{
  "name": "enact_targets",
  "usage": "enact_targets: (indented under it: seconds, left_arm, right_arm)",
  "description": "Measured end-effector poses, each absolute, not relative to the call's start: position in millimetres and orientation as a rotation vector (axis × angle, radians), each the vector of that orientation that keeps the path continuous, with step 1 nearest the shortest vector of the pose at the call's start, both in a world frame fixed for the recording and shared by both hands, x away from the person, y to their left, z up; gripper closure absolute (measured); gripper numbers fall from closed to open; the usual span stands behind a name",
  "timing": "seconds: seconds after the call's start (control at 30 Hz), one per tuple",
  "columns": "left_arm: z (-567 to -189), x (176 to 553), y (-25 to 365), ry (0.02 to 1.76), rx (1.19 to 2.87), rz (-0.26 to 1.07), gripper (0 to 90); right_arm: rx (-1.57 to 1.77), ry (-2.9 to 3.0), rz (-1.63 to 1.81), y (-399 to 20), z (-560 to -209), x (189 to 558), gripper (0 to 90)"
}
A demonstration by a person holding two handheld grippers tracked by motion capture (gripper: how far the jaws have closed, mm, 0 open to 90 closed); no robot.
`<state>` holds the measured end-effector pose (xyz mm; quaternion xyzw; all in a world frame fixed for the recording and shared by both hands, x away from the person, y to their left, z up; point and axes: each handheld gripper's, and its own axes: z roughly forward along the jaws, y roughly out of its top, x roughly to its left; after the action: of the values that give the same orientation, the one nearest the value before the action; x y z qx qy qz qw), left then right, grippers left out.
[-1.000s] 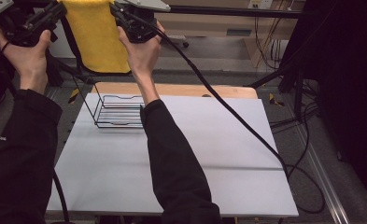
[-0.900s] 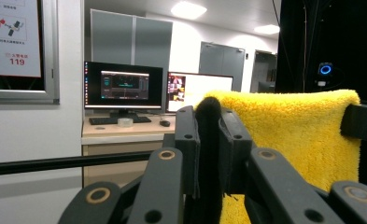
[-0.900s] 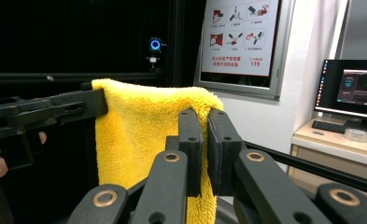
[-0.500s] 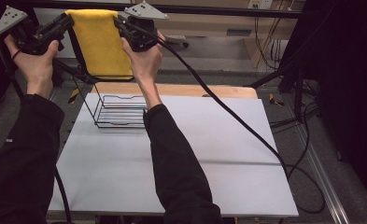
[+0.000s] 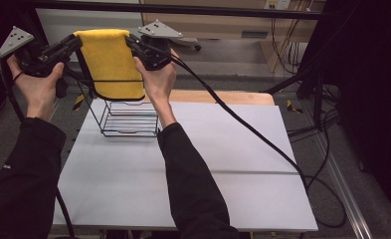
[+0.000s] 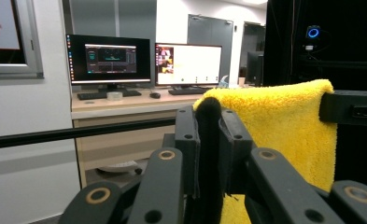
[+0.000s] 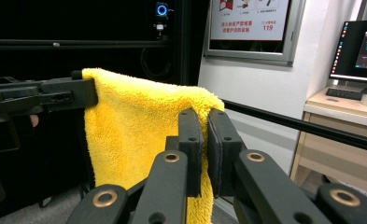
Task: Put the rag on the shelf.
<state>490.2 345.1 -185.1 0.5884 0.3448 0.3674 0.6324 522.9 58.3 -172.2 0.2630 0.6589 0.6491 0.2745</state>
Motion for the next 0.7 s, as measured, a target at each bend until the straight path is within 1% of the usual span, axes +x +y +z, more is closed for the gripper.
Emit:
enact_targets:
  seconds: [0.27,0.7]
  left_arm:
    - [-196.6,484.3,341.0,0.789,1.385,0.845,79.6]
    - [-210.6,478.3,349.7,0.796,1.404,0.839,79.6]
  right_arm:
    - [0.713,1.786,1.736,52.3,-181.8,516.7,85.2]
    - [0.697,1.813,1.710,58.8,-197.3,511.8,85.2]
